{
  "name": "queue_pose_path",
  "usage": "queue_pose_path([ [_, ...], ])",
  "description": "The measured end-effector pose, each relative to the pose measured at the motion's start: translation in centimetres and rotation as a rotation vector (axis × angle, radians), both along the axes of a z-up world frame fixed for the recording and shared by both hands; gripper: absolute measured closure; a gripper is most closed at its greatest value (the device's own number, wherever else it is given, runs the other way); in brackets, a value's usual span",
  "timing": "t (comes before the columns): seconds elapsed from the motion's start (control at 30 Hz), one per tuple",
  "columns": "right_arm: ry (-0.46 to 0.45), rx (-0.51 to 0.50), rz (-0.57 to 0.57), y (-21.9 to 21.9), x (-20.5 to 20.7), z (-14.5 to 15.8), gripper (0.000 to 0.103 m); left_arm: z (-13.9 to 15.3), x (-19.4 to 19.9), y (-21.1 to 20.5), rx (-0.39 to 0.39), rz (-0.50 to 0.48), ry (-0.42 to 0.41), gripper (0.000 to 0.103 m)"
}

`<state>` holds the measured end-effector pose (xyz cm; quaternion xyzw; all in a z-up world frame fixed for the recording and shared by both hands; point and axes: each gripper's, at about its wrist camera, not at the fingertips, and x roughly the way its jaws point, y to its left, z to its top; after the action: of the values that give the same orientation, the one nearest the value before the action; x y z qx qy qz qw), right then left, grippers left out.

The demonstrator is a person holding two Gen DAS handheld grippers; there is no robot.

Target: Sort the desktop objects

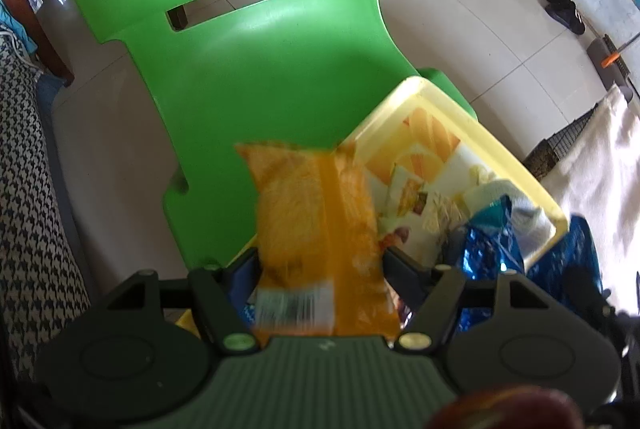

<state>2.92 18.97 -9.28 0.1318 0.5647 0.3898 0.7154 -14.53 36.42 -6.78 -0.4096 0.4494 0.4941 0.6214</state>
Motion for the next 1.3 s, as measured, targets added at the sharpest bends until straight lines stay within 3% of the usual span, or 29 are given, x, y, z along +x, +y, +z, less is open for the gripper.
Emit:
queue_pose_path([
  [0.2,-0.014,0.033,0.005,-0.5,0.2,1.2,0.022,2.4,0.6,-1.1,0.083,-0.041,-0.017,0.013],
  [0.4,-0.022,0.042,0.008,-1.1,0.7,2.1,0.022,3.9,1.4,-1.9,0.103,-0.079,-0.069,0.006],
  [0.53,-0.037,0.04,0.016,-1.6,1.0,2.7,0.022,4.7,1.8,-2.2,0.137,-0.094,-0.061,0.001],
  [0.73,-0.062,0.019,0.034,-1.9,0.9,3.3,0.022,5.7,2.3,-3.0,0.177,-0.131,-0.063,0.001],
  [1.0,-0.169,-0.051,0.096,-2.5,-0.1,4.9,0.022,6.5,2.5,-4.8,0.221,-0.19,-0.063,0.001],
  [1.3,-0.312,-0.174,0.156,-4.8,-2.2,6.0,0.021,8.0,1.7,-8.6,0.361,-0.278,-0.063,0.001],
])
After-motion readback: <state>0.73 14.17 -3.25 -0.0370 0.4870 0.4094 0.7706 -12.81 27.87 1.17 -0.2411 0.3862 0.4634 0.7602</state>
